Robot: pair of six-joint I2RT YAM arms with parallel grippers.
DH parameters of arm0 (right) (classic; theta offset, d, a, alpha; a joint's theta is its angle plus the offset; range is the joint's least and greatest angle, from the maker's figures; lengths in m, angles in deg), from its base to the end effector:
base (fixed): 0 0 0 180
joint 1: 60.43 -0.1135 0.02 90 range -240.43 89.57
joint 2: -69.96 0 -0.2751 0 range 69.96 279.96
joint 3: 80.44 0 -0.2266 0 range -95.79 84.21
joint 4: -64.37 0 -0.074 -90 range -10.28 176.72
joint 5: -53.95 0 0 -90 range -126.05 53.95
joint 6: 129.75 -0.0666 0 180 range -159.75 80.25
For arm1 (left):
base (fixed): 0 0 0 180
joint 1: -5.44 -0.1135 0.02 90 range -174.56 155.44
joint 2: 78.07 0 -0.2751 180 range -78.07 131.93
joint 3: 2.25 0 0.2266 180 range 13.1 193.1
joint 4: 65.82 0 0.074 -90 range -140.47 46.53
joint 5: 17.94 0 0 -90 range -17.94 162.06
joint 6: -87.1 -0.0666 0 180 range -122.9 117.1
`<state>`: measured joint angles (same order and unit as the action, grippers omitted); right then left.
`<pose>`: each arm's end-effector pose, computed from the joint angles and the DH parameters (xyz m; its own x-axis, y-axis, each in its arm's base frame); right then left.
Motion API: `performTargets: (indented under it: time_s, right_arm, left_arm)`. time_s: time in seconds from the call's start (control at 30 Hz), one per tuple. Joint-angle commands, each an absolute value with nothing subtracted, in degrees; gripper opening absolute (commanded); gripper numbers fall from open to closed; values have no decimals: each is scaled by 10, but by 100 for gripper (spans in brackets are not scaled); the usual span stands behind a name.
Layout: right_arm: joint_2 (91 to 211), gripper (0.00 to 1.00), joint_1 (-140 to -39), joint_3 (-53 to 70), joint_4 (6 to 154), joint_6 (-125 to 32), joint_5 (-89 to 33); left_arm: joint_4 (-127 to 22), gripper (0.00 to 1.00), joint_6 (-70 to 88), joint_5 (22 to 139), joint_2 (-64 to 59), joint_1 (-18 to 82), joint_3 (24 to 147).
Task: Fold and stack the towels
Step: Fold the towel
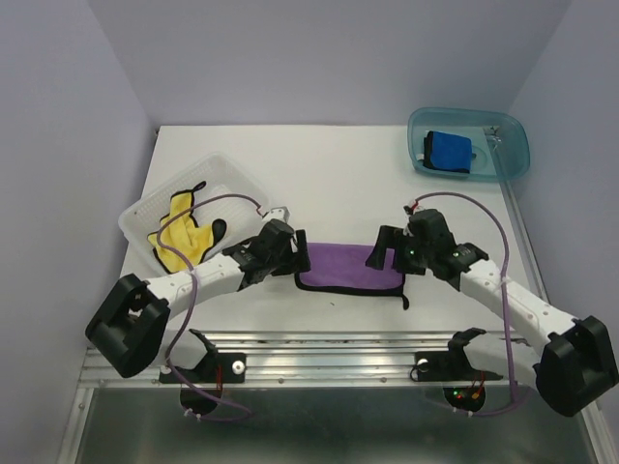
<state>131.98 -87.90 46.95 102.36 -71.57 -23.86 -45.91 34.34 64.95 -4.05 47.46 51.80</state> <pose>0.1786 0.1087 0.2170 -0.8595 0.1340 -0.4932 -0.1465 0.8599 0.4890 0.2022 -0.1711 0.2108 -0.7385 -0.1429 -0.6590 0.1844 0.8972 -0.4012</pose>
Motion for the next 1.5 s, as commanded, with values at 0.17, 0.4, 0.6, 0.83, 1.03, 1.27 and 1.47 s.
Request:
performTargets:
  time_s: [0.17,0.4,0.6,0.83,1.03,1.27,1.47]
  right_arm:
    - [1391,100,-855,438,1088,-767,-395]
    - [1429,86,-842,458,1043,-759,-403]
    - [1434,73,-832,476,1037,-761,-411]
    - [1421,69,-816,505,1037,-761,-405]
    - [1395,50,-814,529,1026,-768,-391]
    - [1411,26,-812,547,998,-768,-363]
    - [1388,1,-812,501,1053,-722,-408]
  left_arm:
    - [-489,78,345,657,43,470,561]
    - [-501,51,340,666,89,464,569]
    - [-514,17,335,682,121,463,576]
    - [-514,0,342,680,128,463,570]
    - [-514,0,346,681,125,462,564]
    - [-515,0,350,687,123,463,568]
    - [-541,0,350,718,122,466,553]
